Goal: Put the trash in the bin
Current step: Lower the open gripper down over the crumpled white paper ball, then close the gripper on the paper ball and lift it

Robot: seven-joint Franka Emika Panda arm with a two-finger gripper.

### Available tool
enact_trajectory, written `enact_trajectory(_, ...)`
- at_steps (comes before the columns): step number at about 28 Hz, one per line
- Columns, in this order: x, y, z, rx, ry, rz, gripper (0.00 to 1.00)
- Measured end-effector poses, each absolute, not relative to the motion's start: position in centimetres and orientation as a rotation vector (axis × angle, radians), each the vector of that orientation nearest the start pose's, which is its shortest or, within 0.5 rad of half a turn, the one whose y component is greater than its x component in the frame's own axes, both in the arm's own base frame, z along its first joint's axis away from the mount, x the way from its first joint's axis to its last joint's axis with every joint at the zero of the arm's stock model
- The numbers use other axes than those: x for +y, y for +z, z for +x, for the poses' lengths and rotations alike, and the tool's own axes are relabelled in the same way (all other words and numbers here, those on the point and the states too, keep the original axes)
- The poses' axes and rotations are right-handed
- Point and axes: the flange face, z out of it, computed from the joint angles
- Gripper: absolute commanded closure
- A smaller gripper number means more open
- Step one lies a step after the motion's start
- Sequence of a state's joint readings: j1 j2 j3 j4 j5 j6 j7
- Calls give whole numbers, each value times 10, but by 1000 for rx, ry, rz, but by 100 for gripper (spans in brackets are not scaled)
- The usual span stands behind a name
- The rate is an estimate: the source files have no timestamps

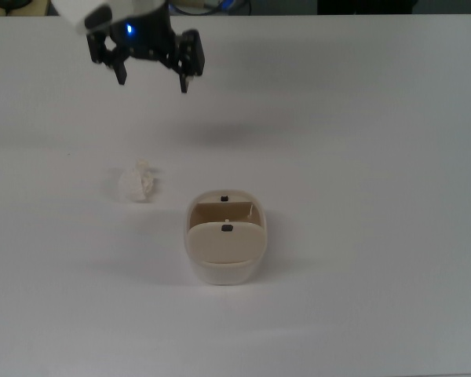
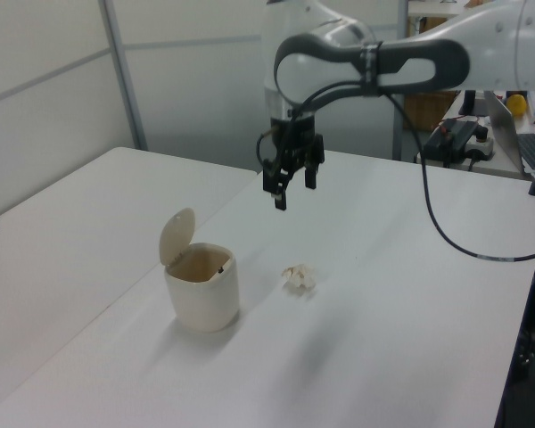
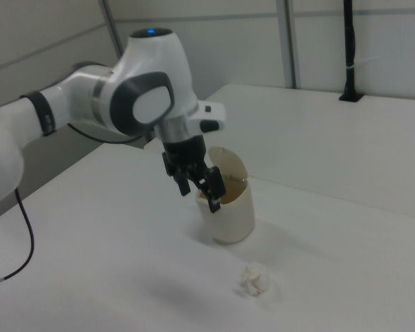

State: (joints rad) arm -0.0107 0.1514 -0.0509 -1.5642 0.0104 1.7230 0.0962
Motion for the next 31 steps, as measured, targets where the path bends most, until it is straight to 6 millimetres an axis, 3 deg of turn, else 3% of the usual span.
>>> enact_trajectory(10,-55,443,644,294,148,-3151,0)
enact_trajectory(27,-84,342,659,309,184,-3209,0)
enact_trajectory(31,-88,326,663,312,171,-3213,19)
